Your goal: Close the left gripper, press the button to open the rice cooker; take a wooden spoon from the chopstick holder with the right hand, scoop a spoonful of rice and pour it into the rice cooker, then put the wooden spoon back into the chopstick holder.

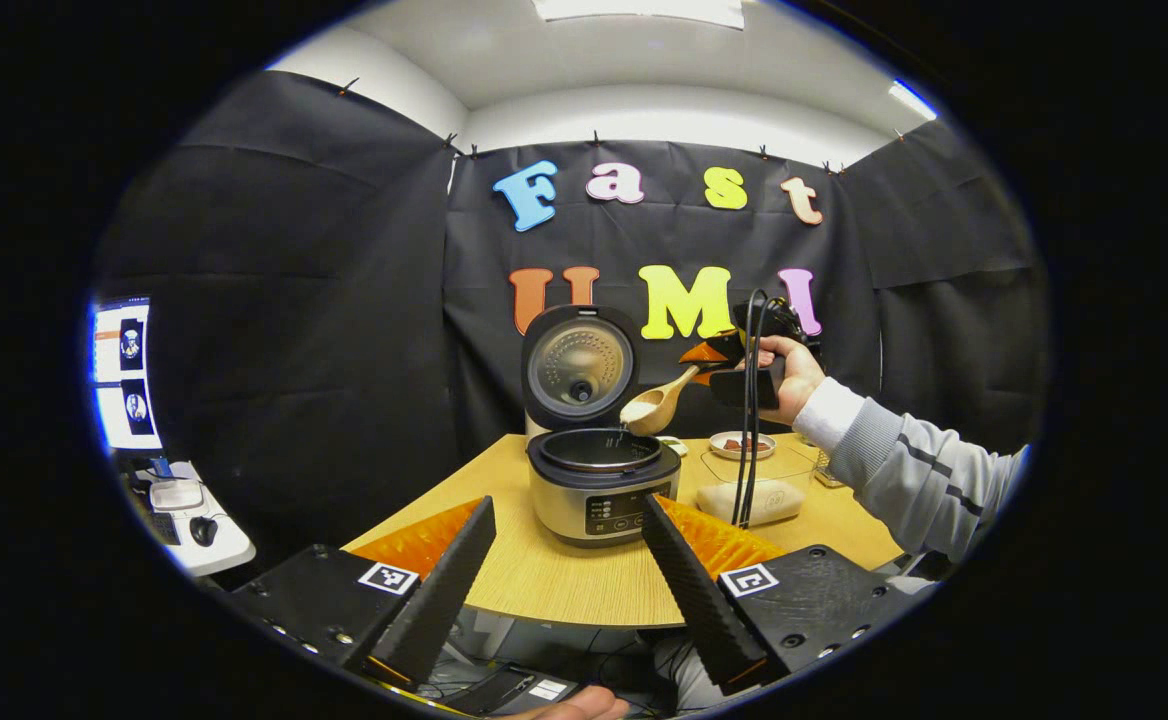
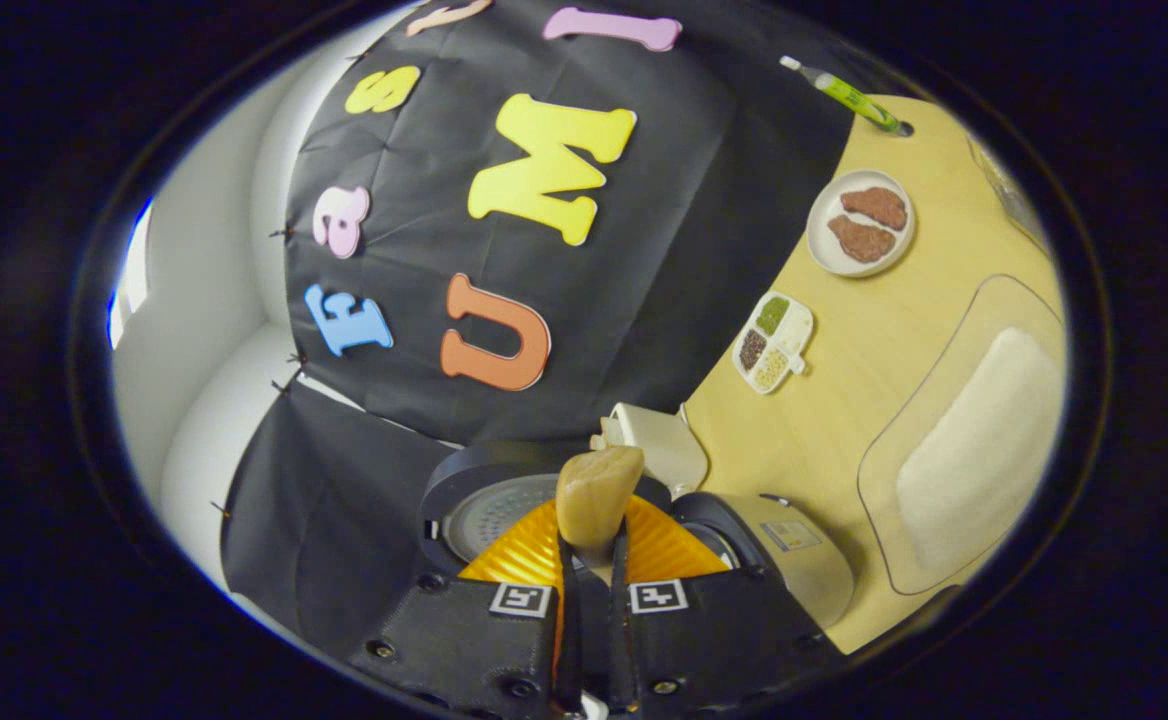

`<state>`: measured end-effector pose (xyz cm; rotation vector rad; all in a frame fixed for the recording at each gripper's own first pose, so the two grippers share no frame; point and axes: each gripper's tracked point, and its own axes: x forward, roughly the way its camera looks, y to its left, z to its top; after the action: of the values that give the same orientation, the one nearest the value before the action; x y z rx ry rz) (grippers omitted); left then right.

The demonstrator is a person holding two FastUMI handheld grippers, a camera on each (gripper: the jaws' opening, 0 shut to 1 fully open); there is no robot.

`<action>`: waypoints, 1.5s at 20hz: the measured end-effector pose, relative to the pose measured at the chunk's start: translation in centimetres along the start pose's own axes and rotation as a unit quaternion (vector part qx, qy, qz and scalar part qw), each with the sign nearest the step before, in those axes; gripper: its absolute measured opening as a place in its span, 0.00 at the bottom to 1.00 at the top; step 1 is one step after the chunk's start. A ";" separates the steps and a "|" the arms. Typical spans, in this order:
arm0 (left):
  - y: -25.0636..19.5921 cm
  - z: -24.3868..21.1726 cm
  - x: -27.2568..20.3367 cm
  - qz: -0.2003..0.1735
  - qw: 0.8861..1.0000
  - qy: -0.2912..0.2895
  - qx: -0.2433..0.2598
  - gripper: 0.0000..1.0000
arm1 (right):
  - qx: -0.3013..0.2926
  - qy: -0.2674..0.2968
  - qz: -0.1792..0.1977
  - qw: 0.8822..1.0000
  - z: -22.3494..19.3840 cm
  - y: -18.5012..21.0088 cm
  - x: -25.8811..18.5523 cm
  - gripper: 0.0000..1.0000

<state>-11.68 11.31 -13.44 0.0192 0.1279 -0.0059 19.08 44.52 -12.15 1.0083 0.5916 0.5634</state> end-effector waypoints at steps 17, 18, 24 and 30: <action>1.1 -1.5 0.1 0.014 1.000 0.009 0.025 0.96 | -0.393 -0.078 0.007 0.916 -3.5 6.4 -0.9 0.16; 1.2 -1.4 0.2 0.014 1.000 0.009 0.022 0.96 | -0.426 -0.084 0.009 0.901 -3.8 6.7 -0.9 0.15; 1.7 -1.9 0.4 0.021 0.999 0.013 0.022 0.96 | -0.555 -0.076 0.008 0.828 -7.1 7.2 -1.3 0.15; 1.2 -1.2 0.2 0.021 0.999 0.006 0.029 0.96 | -0.576 -0.075 0.006 0.814 -7.1 6.8 -2.6 0.16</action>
<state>-11.67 12.50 -14.65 0.0798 0.1402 0.0328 11.30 49.95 -8.45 -0.1133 0.0227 0.6981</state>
